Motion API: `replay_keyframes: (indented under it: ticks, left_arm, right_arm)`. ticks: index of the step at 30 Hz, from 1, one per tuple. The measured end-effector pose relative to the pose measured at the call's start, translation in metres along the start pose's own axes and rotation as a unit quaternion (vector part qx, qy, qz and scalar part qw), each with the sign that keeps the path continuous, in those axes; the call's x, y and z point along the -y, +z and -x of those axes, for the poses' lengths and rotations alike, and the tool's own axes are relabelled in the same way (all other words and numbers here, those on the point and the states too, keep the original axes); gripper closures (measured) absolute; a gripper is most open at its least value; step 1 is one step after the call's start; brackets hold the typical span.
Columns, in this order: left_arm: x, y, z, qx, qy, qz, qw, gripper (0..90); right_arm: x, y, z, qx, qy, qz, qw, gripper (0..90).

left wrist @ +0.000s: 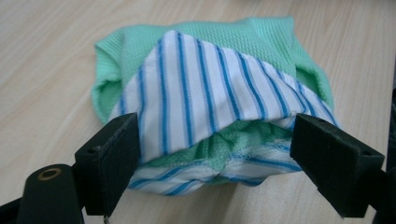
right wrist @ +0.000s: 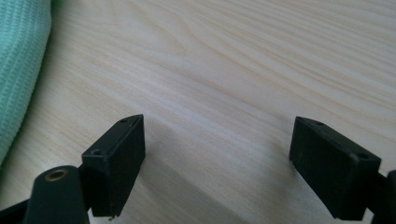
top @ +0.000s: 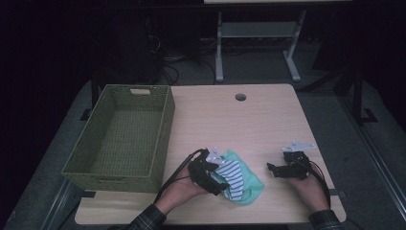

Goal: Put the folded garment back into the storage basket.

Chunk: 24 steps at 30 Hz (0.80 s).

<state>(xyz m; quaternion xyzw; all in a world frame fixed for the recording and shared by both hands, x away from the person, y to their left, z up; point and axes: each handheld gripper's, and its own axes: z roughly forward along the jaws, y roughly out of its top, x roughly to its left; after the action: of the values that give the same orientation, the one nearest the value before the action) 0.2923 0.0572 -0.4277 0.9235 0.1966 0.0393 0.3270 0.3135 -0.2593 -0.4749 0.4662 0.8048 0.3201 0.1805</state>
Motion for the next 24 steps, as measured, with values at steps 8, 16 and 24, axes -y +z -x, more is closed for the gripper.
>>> replay_keyframes:
  ticks: [8, 16, 24]
  left_arm:
    - [0.004, 0.018, 0.003, 0.004, 0.013, -0.032, 0.9994, 15.0]
    - [0.008, 0.030, 0.006, -0.009, 0.022, -0.049, 0.9985, 14.4]
    - [0.007, 0.030, 0.007, -0.002, 0.023, -0.057, 0.9981, 18.1]
  right_arm:
    - [0.002, 0.002, 0.003, 0.002, 0.004, 0.004, 1.0000, 13.2]
    - [0.007, 0.003, 0.005, -0.006, 0.008, 0.025, 0.9996, 11.8]
    - [0.007, 0.003, 0.005, -0.006, 0.009, 0.025, 0.9996, 11.7]
